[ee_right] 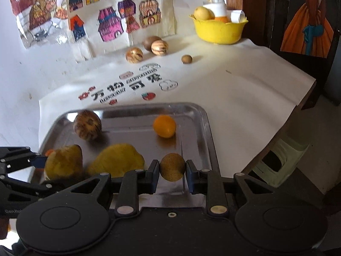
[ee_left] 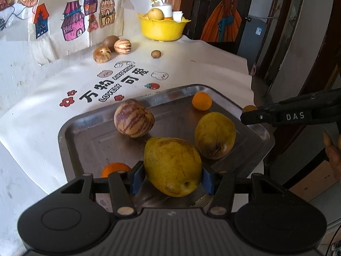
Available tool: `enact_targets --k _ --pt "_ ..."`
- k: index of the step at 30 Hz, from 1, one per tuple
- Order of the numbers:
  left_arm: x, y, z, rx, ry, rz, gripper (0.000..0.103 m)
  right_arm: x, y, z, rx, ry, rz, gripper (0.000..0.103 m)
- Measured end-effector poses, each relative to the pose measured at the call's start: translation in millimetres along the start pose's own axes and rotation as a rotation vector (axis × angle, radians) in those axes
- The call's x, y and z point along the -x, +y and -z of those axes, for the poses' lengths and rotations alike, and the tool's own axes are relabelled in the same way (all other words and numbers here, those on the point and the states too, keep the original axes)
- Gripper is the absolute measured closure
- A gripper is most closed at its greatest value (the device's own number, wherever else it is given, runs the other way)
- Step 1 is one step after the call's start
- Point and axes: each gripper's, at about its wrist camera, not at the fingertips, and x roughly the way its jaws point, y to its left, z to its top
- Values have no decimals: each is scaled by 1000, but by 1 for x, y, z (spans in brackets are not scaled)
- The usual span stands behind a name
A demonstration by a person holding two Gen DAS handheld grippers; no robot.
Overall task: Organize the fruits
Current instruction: 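Open the left tool to drop the pear in the tray while the right tool drops the small fruit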
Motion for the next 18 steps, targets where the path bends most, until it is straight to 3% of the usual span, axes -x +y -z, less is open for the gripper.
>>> enact_targets --k 18 --pt "-5 1 0 0 26 -3 43 -17 -2 15 2 54 17 72"
